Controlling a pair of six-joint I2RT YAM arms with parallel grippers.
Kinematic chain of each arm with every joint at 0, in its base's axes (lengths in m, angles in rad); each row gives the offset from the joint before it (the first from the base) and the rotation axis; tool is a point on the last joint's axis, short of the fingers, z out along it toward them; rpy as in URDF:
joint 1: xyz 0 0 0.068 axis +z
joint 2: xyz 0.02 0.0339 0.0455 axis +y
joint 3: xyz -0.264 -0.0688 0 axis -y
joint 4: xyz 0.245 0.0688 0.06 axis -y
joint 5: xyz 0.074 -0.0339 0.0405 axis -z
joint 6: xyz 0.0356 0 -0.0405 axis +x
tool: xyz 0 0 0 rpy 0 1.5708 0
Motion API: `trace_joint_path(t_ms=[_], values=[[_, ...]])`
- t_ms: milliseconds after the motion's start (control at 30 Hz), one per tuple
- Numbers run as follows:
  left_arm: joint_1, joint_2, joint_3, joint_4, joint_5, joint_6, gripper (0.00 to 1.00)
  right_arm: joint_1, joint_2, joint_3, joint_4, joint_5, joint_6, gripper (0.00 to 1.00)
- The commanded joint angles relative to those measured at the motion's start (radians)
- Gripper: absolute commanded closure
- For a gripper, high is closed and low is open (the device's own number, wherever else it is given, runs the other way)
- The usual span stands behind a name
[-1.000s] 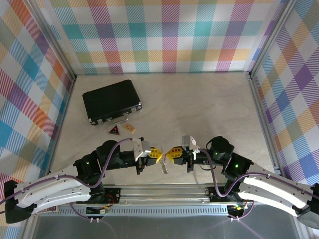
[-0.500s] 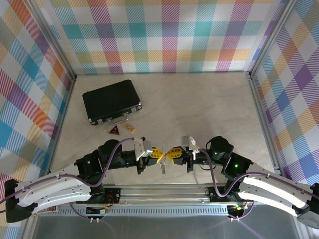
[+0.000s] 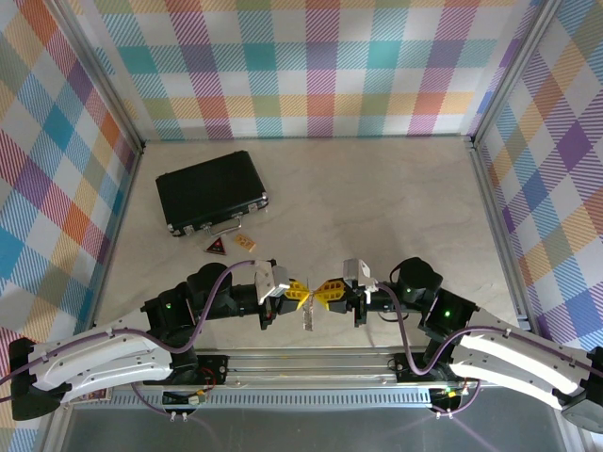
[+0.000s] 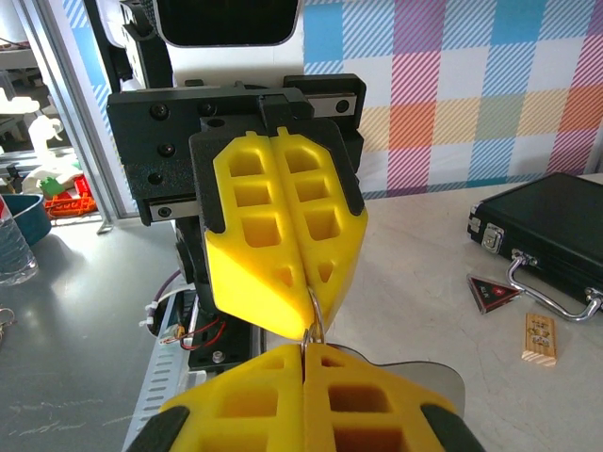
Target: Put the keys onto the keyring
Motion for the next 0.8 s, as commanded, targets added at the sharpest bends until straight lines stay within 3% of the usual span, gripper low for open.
trace_joint_path(t_ms=[0,767], values=[[-0.004,0.001,0.031,0.026,-0.008,0.015,1.00,0.006,-0.017,-0.004,0.044,-0.064,-0.024,1.00],[-0.005,-0.019,0.023,0.023,-0.011,0.011,1.00,0.006,-0.026,-0.008,0.038,-0.102,-0.046,1.00]])
